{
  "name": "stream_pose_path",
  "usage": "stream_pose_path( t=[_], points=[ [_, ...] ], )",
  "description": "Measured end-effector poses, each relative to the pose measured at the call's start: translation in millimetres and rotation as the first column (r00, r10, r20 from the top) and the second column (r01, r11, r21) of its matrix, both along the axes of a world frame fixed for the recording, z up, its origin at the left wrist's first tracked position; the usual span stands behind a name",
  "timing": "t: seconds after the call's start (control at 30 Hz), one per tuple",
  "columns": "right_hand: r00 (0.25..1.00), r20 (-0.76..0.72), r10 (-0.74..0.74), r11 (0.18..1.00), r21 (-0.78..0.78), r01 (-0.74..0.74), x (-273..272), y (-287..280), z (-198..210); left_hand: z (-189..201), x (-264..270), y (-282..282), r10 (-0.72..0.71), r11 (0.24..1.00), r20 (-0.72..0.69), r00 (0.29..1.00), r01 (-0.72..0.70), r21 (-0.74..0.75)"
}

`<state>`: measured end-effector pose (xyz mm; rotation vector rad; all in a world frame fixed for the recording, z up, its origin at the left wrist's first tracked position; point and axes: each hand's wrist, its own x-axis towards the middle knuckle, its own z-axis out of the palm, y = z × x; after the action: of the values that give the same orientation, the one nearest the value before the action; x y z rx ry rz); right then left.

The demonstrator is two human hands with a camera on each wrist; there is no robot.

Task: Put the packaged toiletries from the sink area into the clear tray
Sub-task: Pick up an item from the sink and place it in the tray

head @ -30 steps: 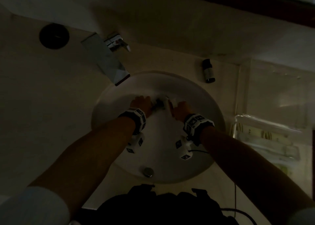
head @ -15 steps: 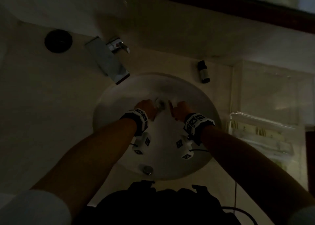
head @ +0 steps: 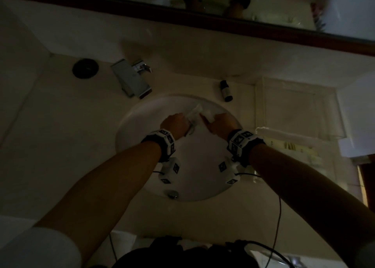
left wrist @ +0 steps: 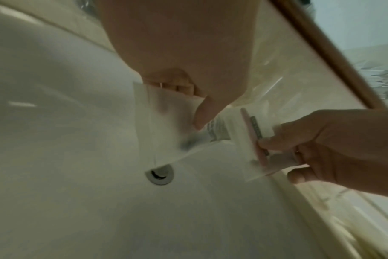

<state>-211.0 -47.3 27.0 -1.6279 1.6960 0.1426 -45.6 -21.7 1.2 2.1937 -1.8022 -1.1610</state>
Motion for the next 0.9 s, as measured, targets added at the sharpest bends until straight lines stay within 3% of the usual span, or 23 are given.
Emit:
stream_pose_path(
  t=[0.23, 0.63, 0.77, 0.9],
  points=[
    [0.981, 0.154, -0.122, 0.989, -0.066, 0.133, -44.6, 15.3, 47.9, 29.3, -32.3, 10.1, 0.021, 0.992, -0.097, 0.995, -0.032, -0.119],
    [0.901, 0.317, -0.295, 0.926, -0.138, 0.352, -147.2, 44.3, 75.1, 73.6, -112.6, 27.7, -0.099, 0.970, -0.066, 0.993, 0.082, -0.229],
    [0.899, 0.256, -0.356, 0.907, -0.137, 0.398, -186.2, 51.1, 76.4, 75.9, -138.2, 27.3, -0.112, 0.966, -0.046, 0.993, 0.098, -0.240],
    [0.948, 0.116, -0.295, 0.944, -0.117, 0.308, -219.2, 62.5, 79.3, 87.7, -161.4, 28.9, -0.135, 0.960, -0.019, 0.991, 0.126, -0.251]
  ],
)
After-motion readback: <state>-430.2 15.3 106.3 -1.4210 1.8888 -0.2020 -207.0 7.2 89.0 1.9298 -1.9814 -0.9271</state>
